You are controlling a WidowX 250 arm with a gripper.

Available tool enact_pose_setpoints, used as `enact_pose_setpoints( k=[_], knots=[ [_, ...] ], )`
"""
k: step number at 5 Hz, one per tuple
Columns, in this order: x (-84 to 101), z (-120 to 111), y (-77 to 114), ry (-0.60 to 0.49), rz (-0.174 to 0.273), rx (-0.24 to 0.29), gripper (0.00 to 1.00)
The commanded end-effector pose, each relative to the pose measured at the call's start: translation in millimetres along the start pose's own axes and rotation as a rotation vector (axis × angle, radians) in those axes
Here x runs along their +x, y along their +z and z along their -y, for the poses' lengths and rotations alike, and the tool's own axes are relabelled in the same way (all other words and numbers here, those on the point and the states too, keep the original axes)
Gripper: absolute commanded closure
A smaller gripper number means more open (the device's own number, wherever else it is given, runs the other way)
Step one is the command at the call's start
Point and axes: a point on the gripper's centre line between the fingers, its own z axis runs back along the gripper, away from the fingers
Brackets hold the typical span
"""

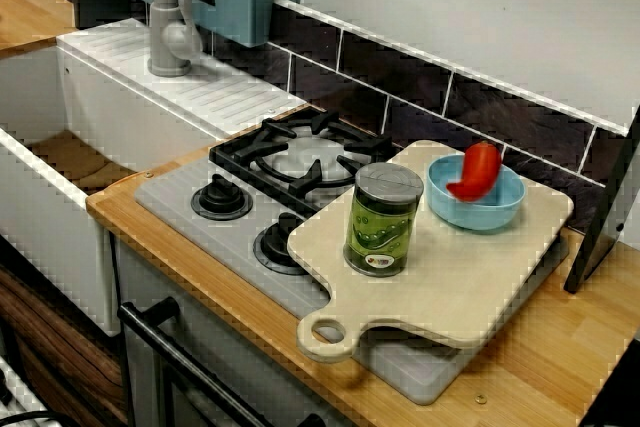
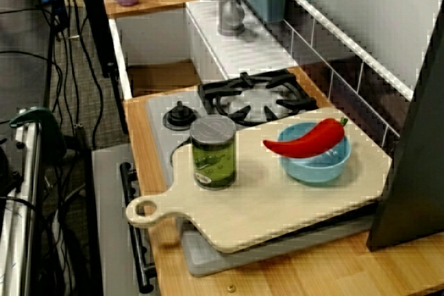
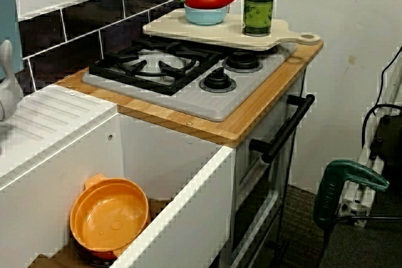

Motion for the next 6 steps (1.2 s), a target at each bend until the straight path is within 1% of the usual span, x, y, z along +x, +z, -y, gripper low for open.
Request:
enact_pose_setpoints(
  k=[1,3,6],
  knots=[
    [9.9,-12.4,14.7,-0.002,0.005,0.030,1.00],
    [7.1,-13.7,19.1,-0.003,0.004,0.017,1.00],
    [7.2,-10.7,12.1,-0.003,0.002,0.022,1.00]
  ],
)
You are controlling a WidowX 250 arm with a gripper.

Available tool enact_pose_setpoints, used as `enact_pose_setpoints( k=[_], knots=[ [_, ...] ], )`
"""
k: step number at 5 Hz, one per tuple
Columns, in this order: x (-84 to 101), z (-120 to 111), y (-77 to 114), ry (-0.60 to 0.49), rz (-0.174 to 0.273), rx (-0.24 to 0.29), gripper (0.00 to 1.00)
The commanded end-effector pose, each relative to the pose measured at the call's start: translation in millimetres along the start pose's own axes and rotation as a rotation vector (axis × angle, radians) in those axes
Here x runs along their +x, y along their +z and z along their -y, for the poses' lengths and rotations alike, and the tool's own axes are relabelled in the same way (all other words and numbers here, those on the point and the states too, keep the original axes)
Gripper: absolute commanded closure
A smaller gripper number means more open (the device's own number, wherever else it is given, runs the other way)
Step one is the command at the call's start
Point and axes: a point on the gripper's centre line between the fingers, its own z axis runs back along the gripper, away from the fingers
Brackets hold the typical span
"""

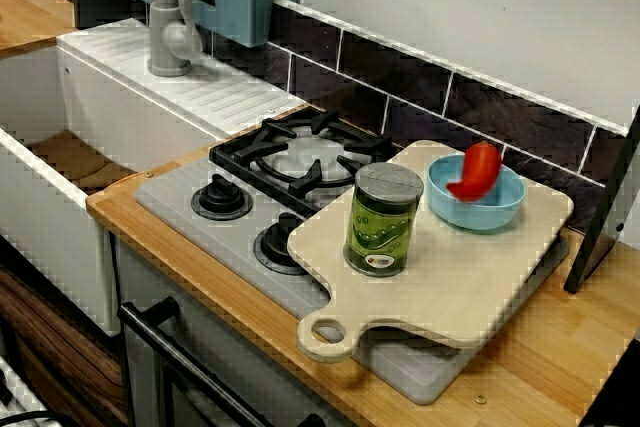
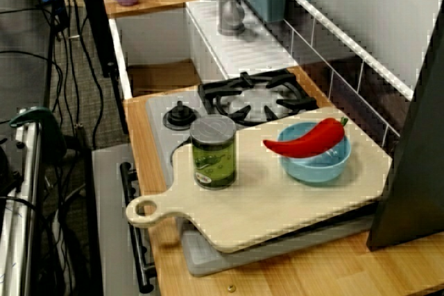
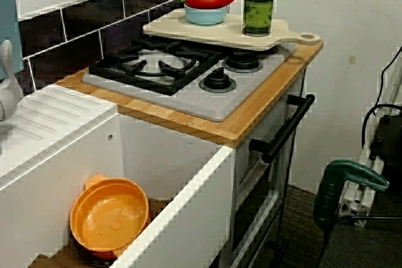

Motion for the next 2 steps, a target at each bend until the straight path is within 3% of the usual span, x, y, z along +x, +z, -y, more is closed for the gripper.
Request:
enact_pose_setpoints(
  k=[1,2],
  knots=[
    [9.7,-8.9,14.9,0.009,0.036,0.005,1.00],
    [10.2,-8.7,15.0,0.009,0.035,0.001,1.00]
  ],
)
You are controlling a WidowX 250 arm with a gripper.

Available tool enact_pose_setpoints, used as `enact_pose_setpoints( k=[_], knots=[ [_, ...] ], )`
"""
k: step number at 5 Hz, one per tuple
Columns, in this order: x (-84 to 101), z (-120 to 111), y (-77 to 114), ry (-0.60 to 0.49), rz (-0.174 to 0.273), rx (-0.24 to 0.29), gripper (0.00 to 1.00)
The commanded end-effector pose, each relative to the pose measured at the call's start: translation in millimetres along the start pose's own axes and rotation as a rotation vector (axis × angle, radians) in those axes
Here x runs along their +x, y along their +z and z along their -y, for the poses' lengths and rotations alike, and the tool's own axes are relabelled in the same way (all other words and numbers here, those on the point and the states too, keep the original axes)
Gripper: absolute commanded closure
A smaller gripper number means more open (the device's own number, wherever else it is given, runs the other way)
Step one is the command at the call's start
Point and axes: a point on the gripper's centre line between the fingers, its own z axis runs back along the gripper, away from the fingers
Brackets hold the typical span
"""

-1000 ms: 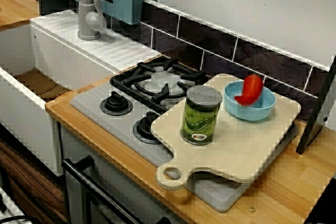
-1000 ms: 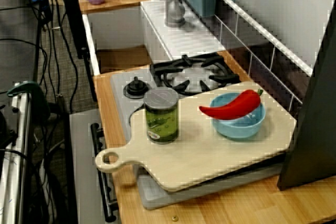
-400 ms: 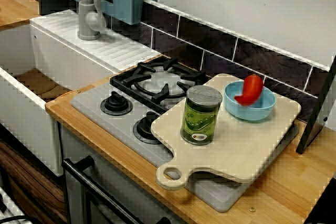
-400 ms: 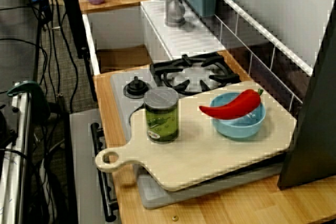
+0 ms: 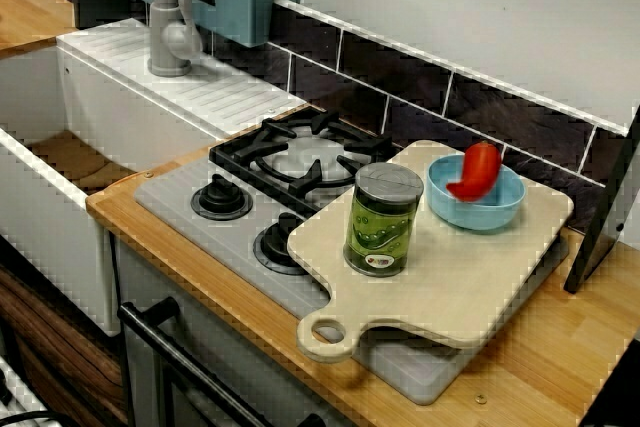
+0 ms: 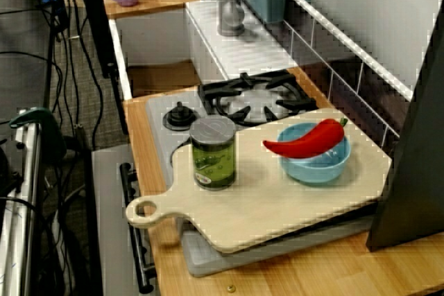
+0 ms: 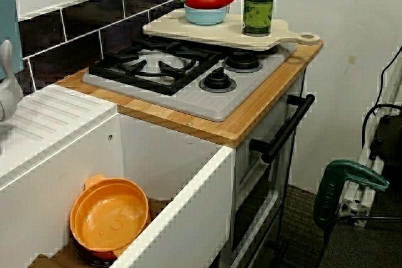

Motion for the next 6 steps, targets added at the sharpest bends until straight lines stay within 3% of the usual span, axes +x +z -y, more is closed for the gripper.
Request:
enact_pose_setpoints(
  k=[1,3,4,6],
  knots=[
    [9.1,-9,19.2,0.010,0.050,0.007,1.00],
    [7.3,-8,16.1,0.009,0.044,0.009,1.00],
    [4.0,-5,6.3,0.006,0.035,0.017,1.00],
    [-3.4,7,-23.2,0.004,0.061,0.023,1.00]
  ],
)
